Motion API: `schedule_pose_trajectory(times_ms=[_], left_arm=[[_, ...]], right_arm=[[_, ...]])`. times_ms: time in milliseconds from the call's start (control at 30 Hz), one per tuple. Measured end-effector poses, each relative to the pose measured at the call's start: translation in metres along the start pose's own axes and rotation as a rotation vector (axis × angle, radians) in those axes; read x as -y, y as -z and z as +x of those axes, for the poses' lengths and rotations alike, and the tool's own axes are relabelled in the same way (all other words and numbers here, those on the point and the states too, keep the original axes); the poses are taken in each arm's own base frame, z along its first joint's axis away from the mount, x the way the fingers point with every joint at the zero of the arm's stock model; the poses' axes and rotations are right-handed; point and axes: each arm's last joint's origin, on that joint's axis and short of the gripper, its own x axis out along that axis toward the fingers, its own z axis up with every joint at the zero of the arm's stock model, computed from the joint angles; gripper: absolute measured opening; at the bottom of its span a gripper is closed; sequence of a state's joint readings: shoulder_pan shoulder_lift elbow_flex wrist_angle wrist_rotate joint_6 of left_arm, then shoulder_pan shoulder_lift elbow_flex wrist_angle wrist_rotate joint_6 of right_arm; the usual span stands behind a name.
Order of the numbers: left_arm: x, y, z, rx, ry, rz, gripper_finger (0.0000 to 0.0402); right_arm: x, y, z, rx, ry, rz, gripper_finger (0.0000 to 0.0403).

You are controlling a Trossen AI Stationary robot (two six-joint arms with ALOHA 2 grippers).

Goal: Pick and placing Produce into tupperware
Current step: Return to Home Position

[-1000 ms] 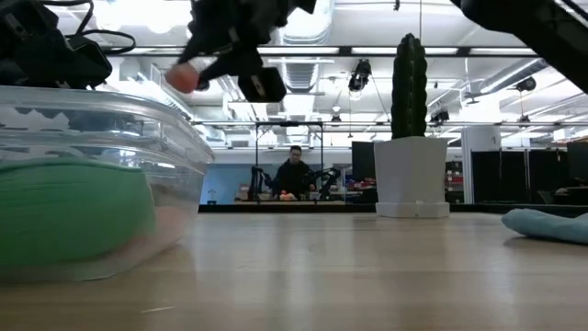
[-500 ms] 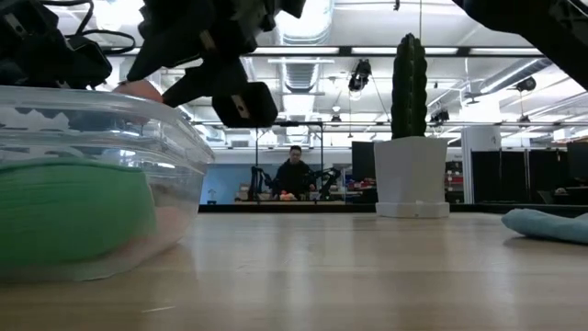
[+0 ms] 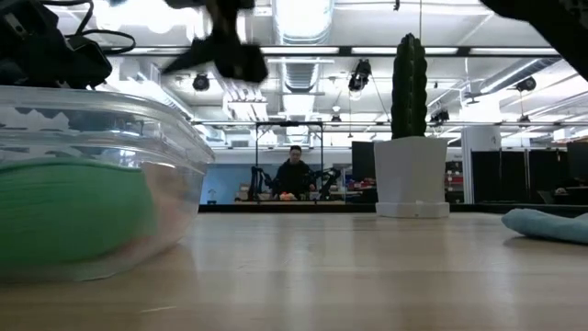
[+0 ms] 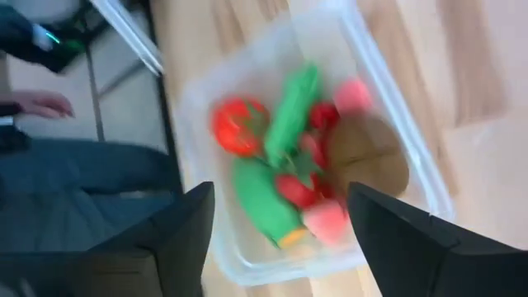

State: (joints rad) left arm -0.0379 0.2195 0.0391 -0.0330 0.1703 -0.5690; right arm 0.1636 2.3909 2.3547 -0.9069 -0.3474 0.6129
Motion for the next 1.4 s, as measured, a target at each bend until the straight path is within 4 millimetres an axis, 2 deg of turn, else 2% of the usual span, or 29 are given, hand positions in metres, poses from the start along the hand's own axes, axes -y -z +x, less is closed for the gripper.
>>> schedule_pose_trajectory(times_ms=[200,267,333,433,467,533,600,733,833,967,1067,1167,1233,1400], left_arm=[[0.0,0.0,0.0,0.0,0.0,0.0,0.0246],[0.0,0.0,0.0,0.0,0.0,0.0,0.0246],[0.0,0.0,0.0,0.0,0.0,0.0,0.0246],[0.0,0.0,0.0,0.001,0.0,0.0,0.0246],[0.0,0.0,0.0,0.001,0.0,0.0,0.0246],[0.0,0.0,0.0,0.001,0.0,0.0,0.0246],[0.0,0.0,0.0,0.0,0.0,0.0,0.0246],[0.0,0.0,0.0,0.001,0.0,0.0,0.0246],[0.0,0.0,0.0,0.001,0.0,0.0,0.0246],[0.0,0.0,0.0,0.0,0.0,0.0,0.0246],[0.0,0.0,0.0,0.001,0.0,0.0,0.0246],[0.0,0.0,0.0,0.0,0.0,0.0,0.0246],[0.0,0.0,0.0,0.001,0.0,0.0,0.0246],[0.0,0.0,0.0,0.0,-0.001,0.0,0.0246]], right_arm=[[-0.017,-0.012,-0.071,0.144,-0.061,0.016,0.0266],[-0.031,-0.01,-0.098,0.222,-0.074,-0.121,0.0265],[-0.053,0.0,-0.126,0.311,-0.034,-0.295,0.0267],[-0.072,0.025,-0.166,0.431,0.217,-0.352,0.0269],[-0.068,0.034,-0.177,0.445,0.362,-0.29,0.0269],[-0.056,0.056,-0.197,0.471,0.617,-0.034,0.0268],[-0.052,0.077,-0.211,0.478,0.752,0.109,0.0266],[-0.089,0.111,-0.215,0.497,0.66,-0.006,0.0265],[-0.097,0.111,-0.208,0.548,0.626,-0.038,0.0269],[-0.093,0.108,-0.173,0.549,0.576,0.005,0.0271],[-0.096,0.102,-0.142,0.519,0.382,-0.04,0.027],[-0.092,0.092,-0.126,0.526,0.208,-0.119,0.027],[-0.082,0.097,-0.13,0.535,0.207,-0.117,0.0272],[-0.054,0.132,-0.168,0.656,0.252,-0.06,0.0269]])
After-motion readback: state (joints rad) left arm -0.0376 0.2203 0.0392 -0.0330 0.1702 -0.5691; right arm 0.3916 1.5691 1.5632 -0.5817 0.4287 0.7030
